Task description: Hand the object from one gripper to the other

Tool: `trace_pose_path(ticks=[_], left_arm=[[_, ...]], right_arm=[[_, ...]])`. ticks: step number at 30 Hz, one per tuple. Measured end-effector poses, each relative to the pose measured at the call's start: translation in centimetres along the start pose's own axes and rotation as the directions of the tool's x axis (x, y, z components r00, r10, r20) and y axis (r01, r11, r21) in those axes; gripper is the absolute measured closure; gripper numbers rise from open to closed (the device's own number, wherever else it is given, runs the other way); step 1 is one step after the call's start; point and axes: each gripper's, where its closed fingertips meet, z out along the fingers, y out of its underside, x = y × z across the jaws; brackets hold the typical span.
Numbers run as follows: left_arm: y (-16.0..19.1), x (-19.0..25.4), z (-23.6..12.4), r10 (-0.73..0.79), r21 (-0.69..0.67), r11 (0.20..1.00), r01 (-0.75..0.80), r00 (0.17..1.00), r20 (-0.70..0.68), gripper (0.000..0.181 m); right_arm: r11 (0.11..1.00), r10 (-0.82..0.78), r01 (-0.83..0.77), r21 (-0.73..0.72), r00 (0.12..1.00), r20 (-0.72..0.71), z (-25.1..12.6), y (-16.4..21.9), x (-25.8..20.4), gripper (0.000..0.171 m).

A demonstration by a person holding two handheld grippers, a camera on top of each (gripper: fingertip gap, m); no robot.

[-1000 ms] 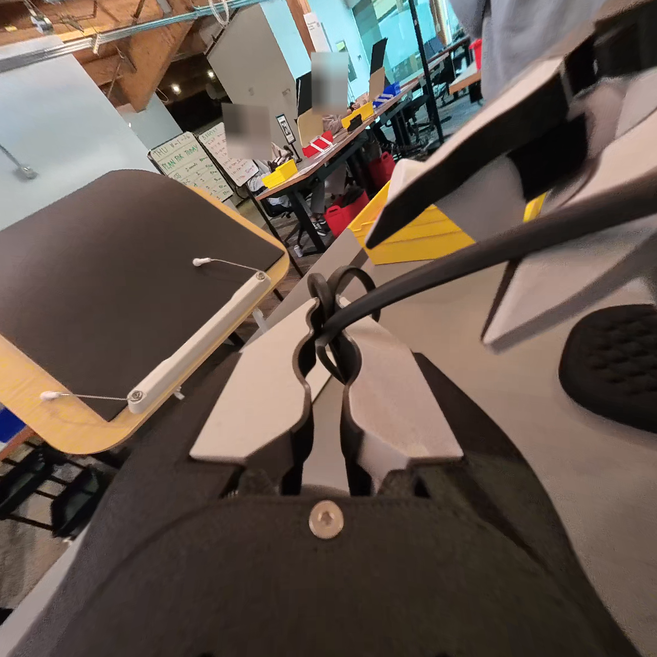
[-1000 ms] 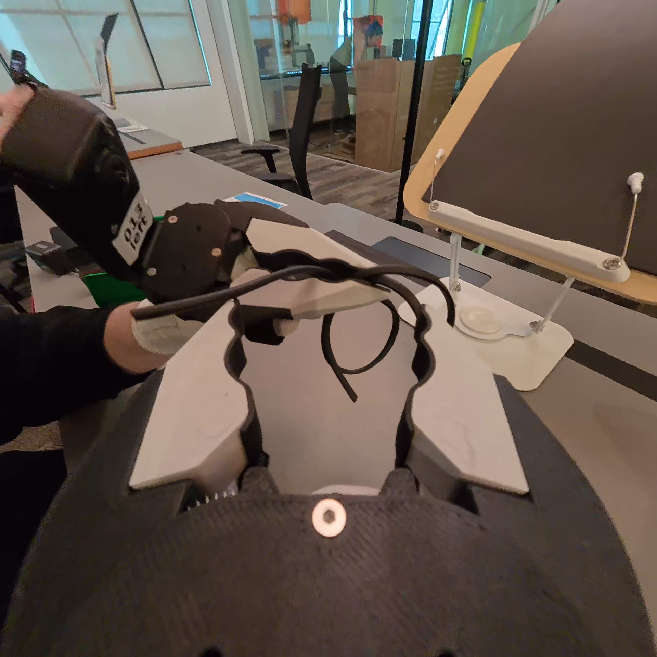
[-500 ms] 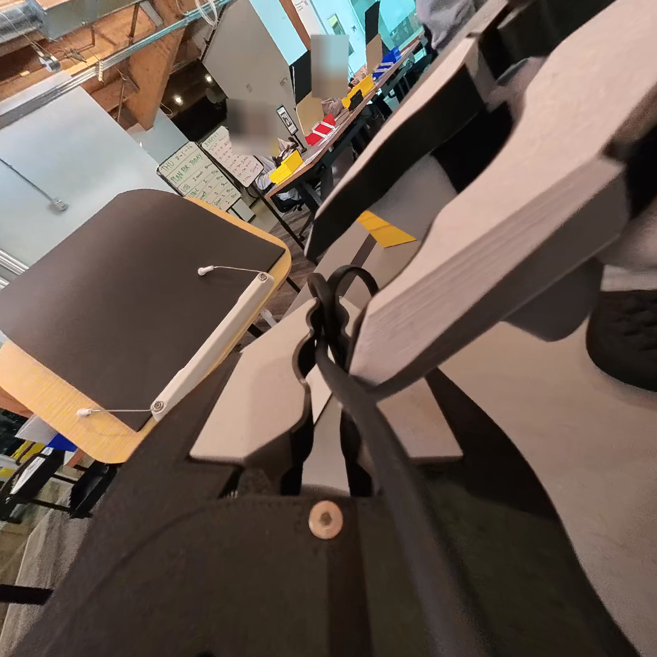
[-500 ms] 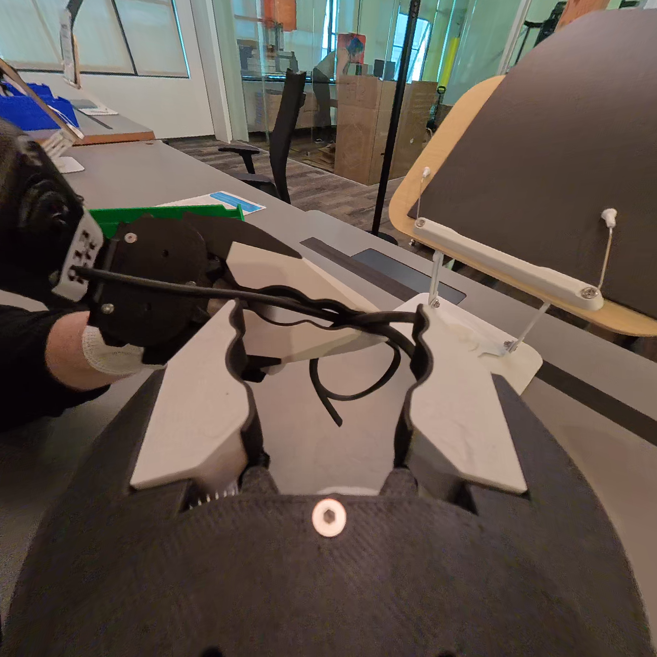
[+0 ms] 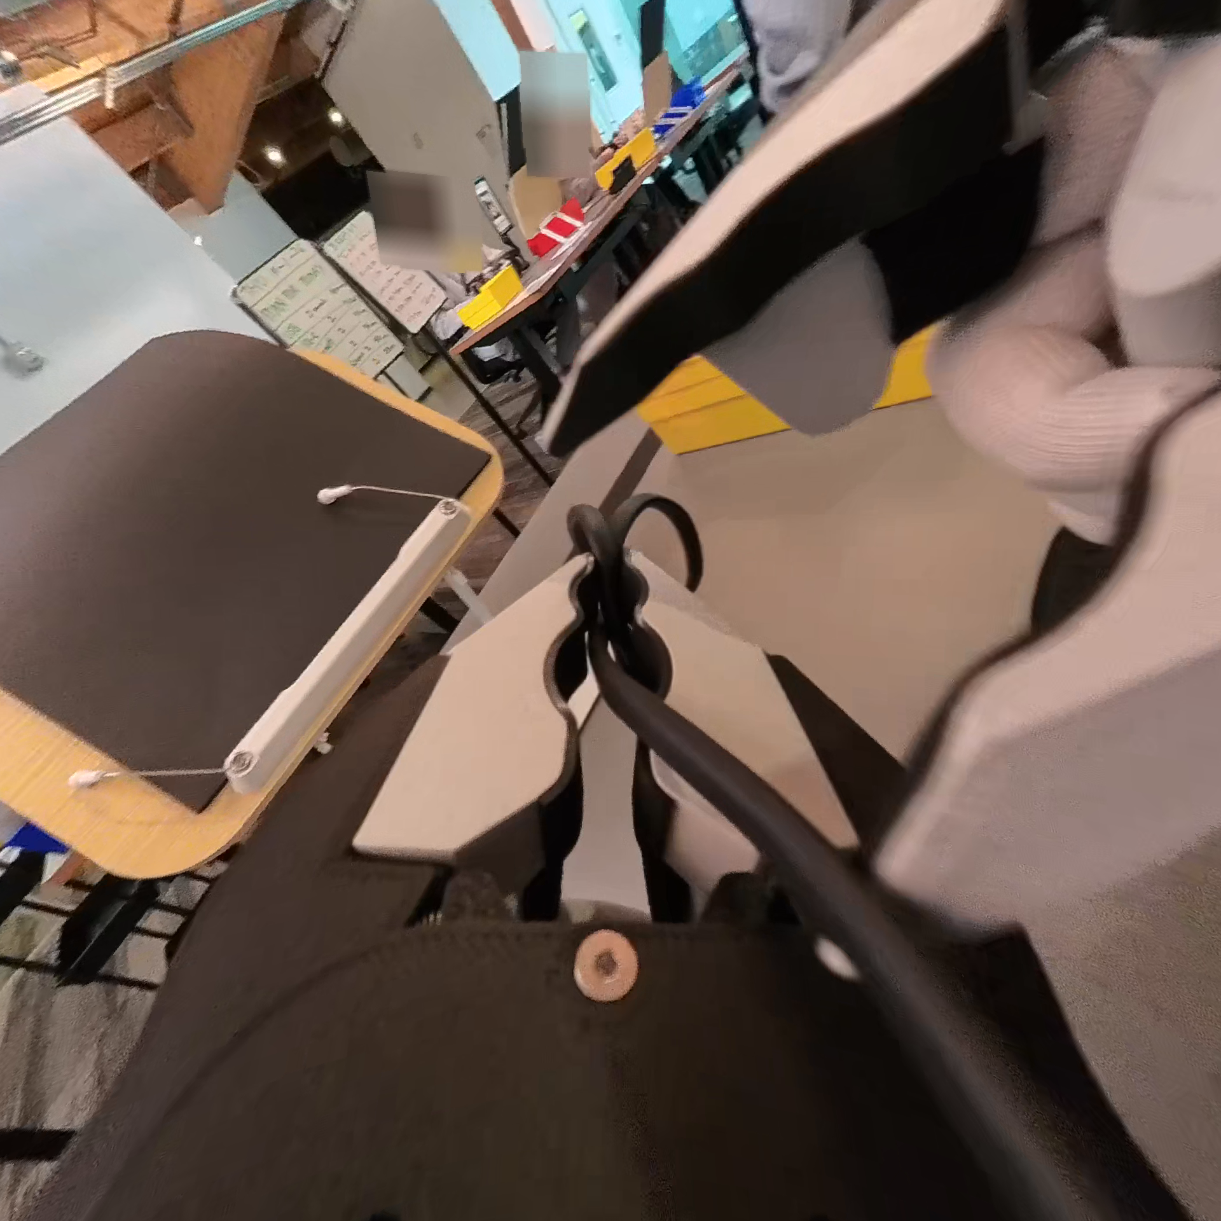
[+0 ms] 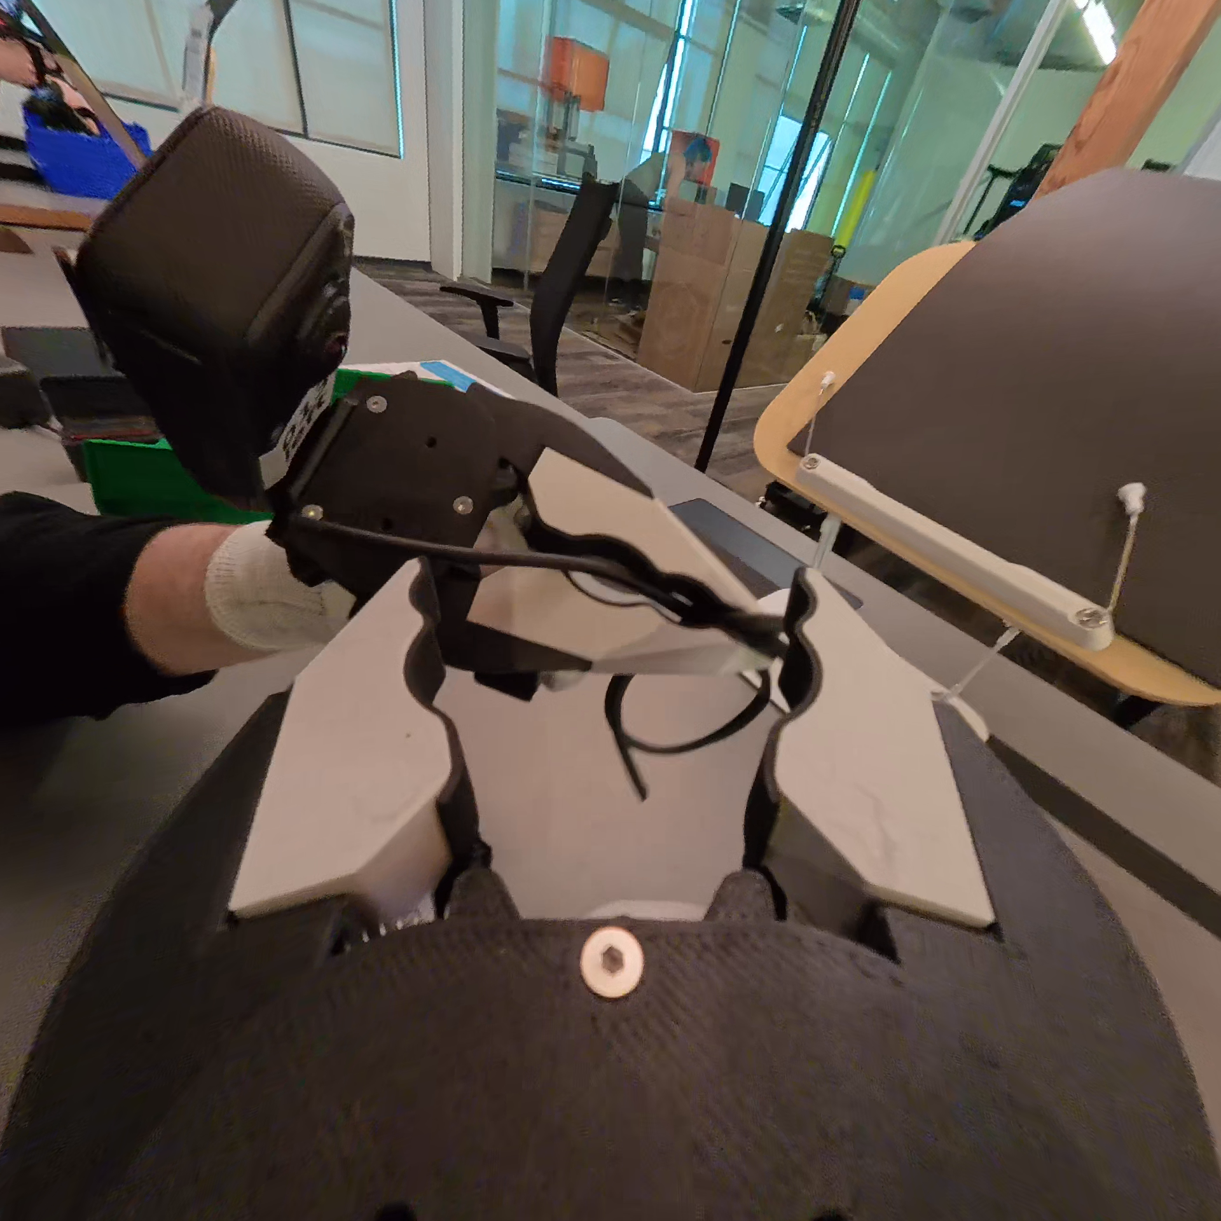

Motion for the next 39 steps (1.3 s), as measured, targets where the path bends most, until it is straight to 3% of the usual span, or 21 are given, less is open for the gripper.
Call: trace_pose_path(ticks=[7, 13, 17, 23, 26, 28, 33, 37, 39], left_arm=[[0.0, 1.4, 0.1, 0.009, -0.012, 1.000, -0.010, 0.998, -0.066, 0.179], [0.1, 2.0, 0.3, -0.005, -0.023, 1.000, 0.003, 0.996, -0.088, 0.179], [0.2, 2.1, 0.3, 0.000, -0.027, 1.000, -0.002, 0.996, -0.093, 0.177], [-0.4, 2.5, 0.0, -0.019, -0.010, 1.000, 0.018, 0.992, -0.124, 0.177], [-0.7, 2.7, -0.1, -0.115, 0.001, 0.993, 0.117, 0.977, -0.181, 0.178], [-1.0, 2.9, -0.3, -0.203, 0.016, 0.977, 0.214, 0.946, -0.252, 0.179], [-1.6, 2.6, -1.0, -0.143, 0.057, 0.985, 0.165, 0.952, -0.272, 0.179], [-2.4, 2.5, -1.4, -0.132, 0.102, 0.981, 0.166, 0.950, -0.282, 0.178], [-2.4, 2.7, -1.5, -0.106, 0.105, 0.984, 0.141, 0.953, -0.284, 0.178]], right_arm=[[0.971, -0.238, 0.235, -0.044, 0.965, -0.111, 0.5, -0.3, 0.9, 0.085], [0.926, -0.378, 0.371, -0.071, 0.914, -0.148, 1.0, -0.4, 0.1, 0.116], [0.880, -0.474, 0.468, -0.083, 0.877, -0.082, 1.3, 0.1, -1.8, 0.159], [0.860, -0.509, 0.507, -0.049, 0.859, -0.050, 0.6, -0.2, -2.3, 0.170], [0.844, -0.536, 0.536, -0.021, 0.842, -0.068, -0.5, -1.2, -1.9, 0.171], [0.882, -0.471, 0.472, -0.004, 0.880, -0.065, -1.0, -1.5, -1.3, 0.171], [0.983, -0.123, 0.134, 0.128, 0.988, -0.094, -3.1, -2.3, 2.1, 0.171], [0.972, 0.167, -0.154, 0.177, 0.984, -0.060, -4.2, -0.9, 4.8, 0.168], [0.961, 0.228, -0.218, 0.169, 0.973, -0.037, -4.4, -0.1, 5.2, 0.170]])
